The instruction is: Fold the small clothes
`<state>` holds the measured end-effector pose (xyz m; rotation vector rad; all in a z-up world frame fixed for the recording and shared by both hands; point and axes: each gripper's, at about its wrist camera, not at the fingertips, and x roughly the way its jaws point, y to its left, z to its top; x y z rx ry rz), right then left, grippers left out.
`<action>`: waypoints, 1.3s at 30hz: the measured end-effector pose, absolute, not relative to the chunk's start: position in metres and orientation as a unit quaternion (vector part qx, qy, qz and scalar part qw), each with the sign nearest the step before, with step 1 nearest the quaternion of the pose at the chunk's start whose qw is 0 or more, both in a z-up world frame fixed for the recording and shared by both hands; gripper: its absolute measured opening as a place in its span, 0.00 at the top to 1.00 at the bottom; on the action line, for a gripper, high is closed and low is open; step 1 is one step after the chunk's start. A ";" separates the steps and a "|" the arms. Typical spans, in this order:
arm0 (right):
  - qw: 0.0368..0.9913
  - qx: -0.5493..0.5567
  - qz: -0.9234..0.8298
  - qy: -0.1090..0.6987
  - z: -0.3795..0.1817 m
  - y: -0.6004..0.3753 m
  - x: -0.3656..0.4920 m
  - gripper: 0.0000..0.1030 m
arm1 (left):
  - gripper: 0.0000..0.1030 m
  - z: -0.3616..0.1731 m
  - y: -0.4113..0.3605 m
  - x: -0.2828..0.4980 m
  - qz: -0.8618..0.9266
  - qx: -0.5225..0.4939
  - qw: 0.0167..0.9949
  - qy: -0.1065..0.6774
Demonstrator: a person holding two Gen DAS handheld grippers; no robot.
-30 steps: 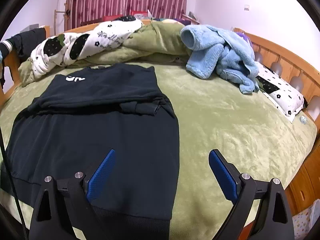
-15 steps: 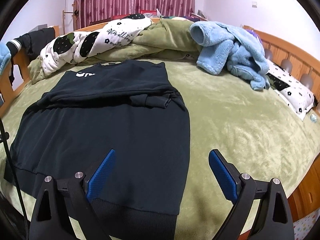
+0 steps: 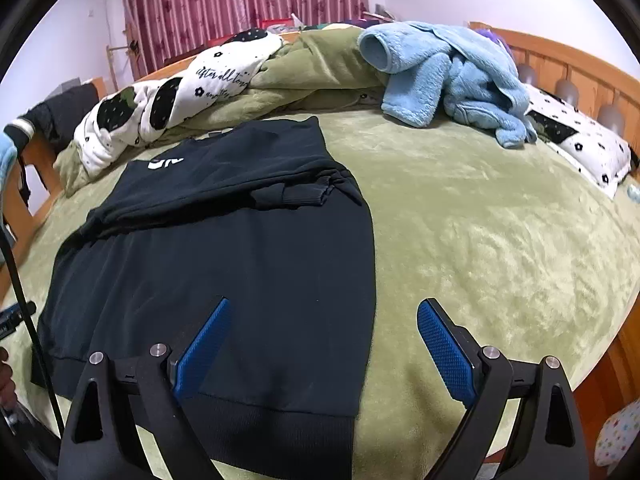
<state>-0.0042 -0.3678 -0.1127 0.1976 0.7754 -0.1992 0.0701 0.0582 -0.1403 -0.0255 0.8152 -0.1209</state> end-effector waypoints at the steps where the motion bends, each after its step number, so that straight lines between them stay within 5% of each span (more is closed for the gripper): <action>1: 0.916 0.104 -0.096 0.376 -0.113 -0.370 -0.005 0.10 | 0.25 -0.140 0.058 0.070 -0.060 -0.011 0.916 0.396; 16: 0.920 0.120 -0.114 0.355 -0.112 -0.383 -0.017 0.16 | 0.25 -0.141 0.061 0.067 -0.054 -0.013 0.916 0.398; 23: 0.904 0.124 -0.118 0.391 -0.129 -0.391 -0.012 0.27 | 0.25 -0.147 0.074 0.059 -0.064 -0.034 0.909 0.411; 39: 0.876 0.123 -0.061 0.462 -0.188 -0.375 0.005 0.28 | 0.30 -0.186 0.102 0.071 -0.040 -0.086 0.885 0.456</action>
